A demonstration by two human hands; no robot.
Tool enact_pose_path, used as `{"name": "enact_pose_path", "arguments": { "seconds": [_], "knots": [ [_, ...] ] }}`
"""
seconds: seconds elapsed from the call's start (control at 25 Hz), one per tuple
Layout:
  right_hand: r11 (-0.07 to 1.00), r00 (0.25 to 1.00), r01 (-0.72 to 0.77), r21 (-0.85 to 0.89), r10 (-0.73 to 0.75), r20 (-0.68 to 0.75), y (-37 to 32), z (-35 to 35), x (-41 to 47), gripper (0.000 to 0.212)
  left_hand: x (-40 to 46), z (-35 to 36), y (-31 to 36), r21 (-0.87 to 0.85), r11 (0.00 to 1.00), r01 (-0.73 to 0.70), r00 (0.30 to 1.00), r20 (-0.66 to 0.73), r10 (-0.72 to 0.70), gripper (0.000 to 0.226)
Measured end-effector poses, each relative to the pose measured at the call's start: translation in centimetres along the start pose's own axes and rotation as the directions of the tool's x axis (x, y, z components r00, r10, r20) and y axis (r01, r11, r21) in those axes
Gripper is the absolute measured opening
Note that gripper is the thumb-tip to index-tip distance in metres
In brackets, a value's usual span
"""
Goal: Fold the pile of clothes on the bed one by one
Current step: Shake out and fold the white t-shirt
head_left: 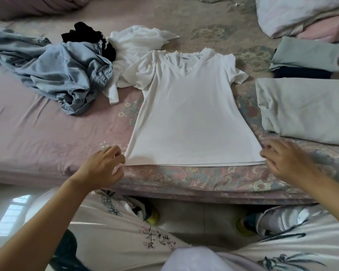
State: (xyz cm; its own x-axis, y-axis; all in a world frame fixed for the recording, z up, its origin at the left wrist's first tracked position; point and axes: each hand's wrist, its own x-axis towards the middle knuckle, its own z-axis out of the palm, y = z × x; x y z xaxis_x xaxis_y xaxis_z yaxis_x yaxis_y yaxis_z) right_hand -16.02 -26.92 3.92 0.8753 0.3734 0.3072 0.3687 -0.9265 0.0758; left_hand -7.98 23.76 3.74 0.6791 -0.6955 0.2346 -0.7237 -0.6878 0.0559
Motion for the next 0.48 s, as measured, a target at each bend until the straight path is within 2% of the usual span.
{"name": "enact_pose_path", "arguments": {
  "seconds": [0.08,0.12,0.2,0.28,0.32,0.4,0.48],
  "knots": [
    [1.000,0.999,-0.009,0.020,0.010,-0.051,-2.4,0.7,3.3,0.036,3.0,0.0,1.2,0.029,1.000,0.012,0.998,-0.069,-0.010,0.038],
    [0.998,1.000,-0.025,0.056,0.026,-0.008,-4.1,1.1,5.3,0.040,5.3,0.5,2.3,0.006,0.998,0.063,0.996,-0.067,-0.063,0.047],
    [0.982,0.967,-0.149,0.119,0.119,0.224,-7.2,2.0,9.4,0.052,10.1,2.5,5.0,-0.065,0.979,0.194,0.981,0.027,-0.192,0.062],
    [0.957,0.857,-0.283,0.065,0.222,0.465,-8.7,3.5,11.8,0.058,12.6,5.5,7.0,-0.030,0.974,0.226,0.969,0.114,-0.221,0.067],
    [0.946,0.803,-0.323,0.018,0.263,0.535,-9.0,4.4,12.1,0.060,12.9,6.8,7.4,0.006,0.973,0.229,0.959,0.169,-0.227,0.068],
    [0.938,0.748,-0.343,-0.048,0.304,0.590,-9.3,5.6,11.4,0.062,12.3,8.5,7.6,0.042,0.963,0.268,0.931,0.246,-0.270,0.065],
    [0.941,0.760,-0.335,-0.034,0.292,0.581,-9.1,5.9,11.3,0.061,12.1,8.5,7.5,0.006,0.966,0.257,0.944,0.213,-0.253,0.066]
  ]
}}
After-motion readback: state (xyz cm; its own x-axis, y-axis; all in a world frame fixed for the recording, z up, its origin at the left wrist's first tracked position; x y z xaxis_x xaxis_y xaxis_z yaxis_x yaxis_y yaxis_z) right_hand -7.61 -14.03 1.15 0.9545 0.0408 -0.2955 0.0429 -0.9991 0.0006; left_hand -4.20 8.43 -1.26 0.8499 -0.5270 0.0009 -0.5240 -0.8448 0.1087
